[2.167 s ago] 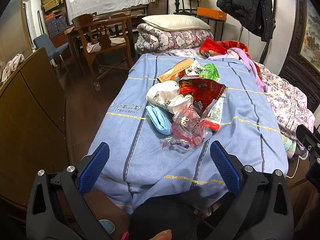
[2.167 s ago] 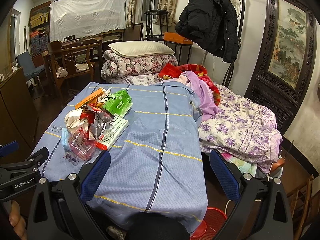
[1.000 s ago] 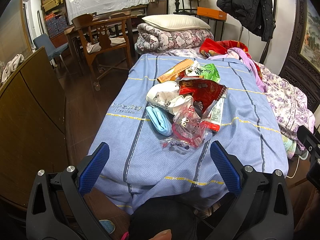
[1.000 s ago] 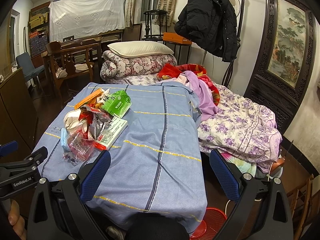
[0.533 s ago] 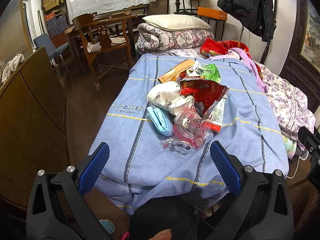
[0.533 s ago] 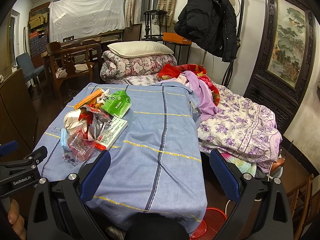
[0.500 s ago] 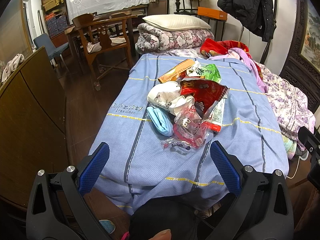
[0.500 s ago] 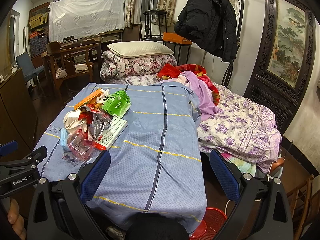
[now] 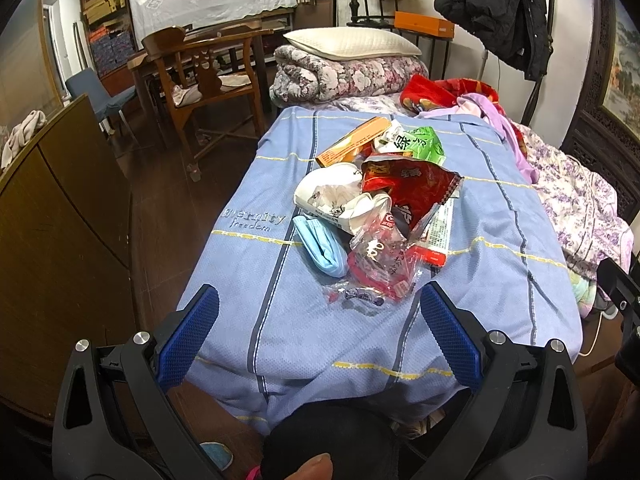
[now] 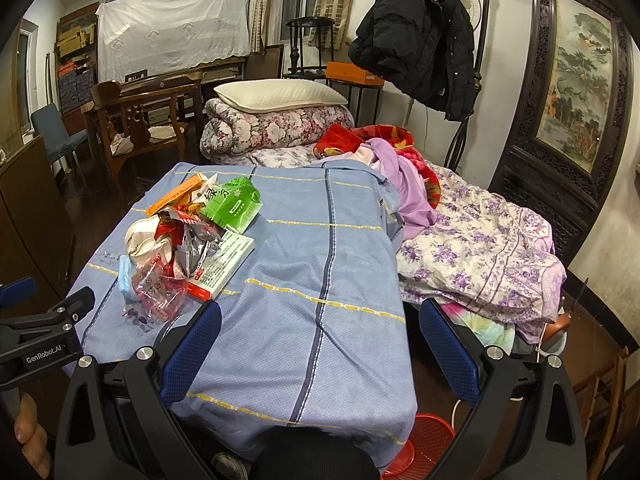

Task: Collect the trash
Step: 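Grasp the red snack wrapper with the right tool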

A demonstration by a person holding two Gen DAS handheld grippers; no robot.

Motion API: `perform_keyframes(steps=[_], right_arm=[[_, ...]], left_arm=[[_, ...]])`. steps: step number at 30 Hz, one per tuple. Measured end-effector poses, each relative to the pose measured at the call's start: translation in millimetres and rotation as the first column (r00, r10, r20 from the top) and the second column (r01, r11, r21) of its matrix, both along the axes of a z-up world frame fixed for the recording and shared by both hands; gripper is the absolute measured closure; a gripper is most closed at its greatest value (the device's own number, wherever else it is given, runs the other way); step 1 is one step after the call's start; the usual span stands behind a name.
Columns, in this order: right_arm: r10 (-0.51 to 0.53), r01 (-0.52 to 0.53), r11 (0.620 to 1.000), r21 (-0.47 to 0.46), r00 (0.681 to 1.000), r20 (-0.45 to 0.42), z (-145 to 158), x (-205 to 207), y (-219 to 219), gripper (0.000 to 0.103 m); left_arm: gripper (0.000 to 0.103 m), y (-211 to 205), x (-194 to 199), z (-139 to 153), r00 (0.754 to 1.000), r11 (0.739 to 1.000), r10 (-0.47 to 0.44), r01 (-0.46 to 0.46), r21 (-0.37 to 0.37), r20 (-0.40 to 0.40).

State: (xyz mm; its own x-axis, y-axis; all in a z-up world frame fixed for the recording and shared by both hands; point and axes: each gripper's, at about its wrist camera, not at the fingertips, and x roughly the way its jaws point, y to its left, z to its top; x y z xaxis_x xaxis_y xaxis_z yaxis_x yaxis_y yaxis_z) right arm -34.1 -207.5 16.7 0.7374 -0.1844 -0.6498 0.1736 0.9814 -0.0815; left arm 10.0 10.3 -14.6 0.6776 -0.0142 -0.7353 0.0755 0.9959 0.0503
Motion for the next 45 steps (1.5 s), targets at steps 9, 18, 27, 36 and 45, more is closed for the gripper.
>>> perform_keyframes(steps=[9, 18, 27, 36, 45], right_arm=[[0.118, -0.106, 0.979, 0.174, 0.992, -0.055, -33.9, 40.4, 0.9, 0.006], [0.183, -0.169, 0.942, 0.292, 0.983, -0.021, -50.7, 70.6, 5.9, 0.006], [0.337, -0.331, 0.897, 0.292, 0.941, 0.031, -35.7, 110.8, 39.9, 0.009], [0.362, -0.333, 0.895, 0.296, 0.931, -0.049, -57.8, 169.9, 57.0, 0.099], [0.299, -0.315, 0.888, 0.335, 0.949, 0.1, -8.8, 127.5, 9.3, 0.099]], left_arm=[[0.007, 31.5, 35.8, -27.9, 0.999, 1.0, 0.026, -0.026, -0.011, -0.048], [0.007, 33.4, 62.6, -30.0, 0.993, 0.988, -0.091, 0.081, -0.132, -0.074], [0.007, 29.7, 72.1, -39.1, 0.993, 0.987, -0.104, 0.095, -0.133, -0.062], [0.007, 57.3, 77.1, -46.2, 0.992, 0.986, -0.078, 0.062, -0.155, -0.097], [0.007, 22.2, 89.0, -23.6, 0.983, 0.972, -0.174, 0.162, -0.17, -0.06]])
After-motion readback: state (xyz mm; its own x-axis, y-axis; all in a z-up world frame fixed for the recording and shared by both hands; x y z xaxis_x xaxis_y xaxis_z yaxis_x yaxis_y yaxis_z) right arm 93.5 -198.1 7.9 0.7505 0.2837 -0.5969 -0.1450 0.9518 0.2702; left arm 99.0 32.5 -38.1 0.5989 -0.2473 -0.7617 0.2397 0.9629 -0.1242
